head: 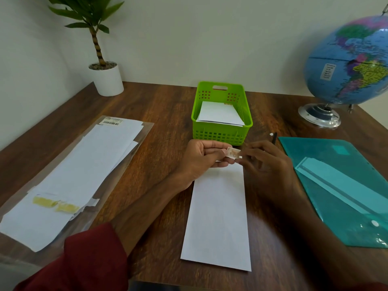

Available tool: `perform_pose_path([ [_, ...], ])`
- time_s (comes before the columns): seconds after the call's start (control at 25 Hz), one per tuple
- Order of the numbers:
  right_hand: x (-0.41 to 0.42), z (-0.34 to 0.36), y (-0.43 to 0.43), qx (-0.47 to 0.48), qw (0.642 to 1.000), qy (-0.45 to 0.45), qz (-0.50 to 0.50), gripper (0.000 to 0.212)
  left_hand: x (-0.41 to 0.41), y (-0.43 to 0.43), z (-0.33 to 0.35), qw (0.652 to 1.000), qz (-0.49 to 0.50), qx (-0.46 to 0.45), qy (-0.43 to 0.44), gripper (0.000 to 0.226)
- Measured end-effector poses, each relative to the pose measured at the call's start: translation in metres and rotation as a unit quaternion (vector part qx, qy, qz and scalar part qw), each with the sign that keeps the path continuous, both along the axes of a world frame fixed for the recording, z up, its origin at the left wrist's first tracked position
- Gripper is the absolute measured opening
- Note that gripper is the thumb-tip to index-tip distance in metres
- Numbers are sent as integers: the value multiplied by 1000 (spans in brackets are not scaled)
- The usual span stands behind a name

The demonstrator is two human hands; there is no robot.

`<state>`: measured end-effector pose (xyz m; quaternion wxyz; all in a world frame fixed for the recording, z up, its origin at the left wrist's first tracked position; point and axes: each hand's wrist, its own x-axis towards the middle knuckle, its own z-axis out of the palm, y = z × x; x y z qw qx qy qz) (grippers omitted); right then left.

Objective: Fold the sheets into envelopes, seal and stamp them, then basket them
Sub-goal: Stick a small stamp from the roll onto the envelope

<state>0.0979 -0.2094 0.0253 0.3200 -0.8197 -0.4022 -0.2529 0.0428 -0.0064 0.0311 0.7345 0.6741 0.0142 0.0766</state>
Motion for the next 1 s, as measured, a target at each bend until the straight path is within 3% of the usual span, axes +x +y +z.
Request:
perform_pose_path([
  [0.16,2,1,-2,54,987,151,29,29,-1,1,0,999,10,33,-16,25],
  [0.4,-5,9,5,140,923,355,46,27,-1,-3,-3,995,12,84,-52,20],
  [0.68,-6,7,6,141,918,369,29,15,-1,-9,-9,994,39,89,-46,18],
  [0.84,-6,7,7,142,916,374,19,15,-2,-11,-15,955,110,262,-89,17],
  [1.0,-1,5,5,185,895,405,1,18,6,-10,-25,908,138,373,-131,24],
])
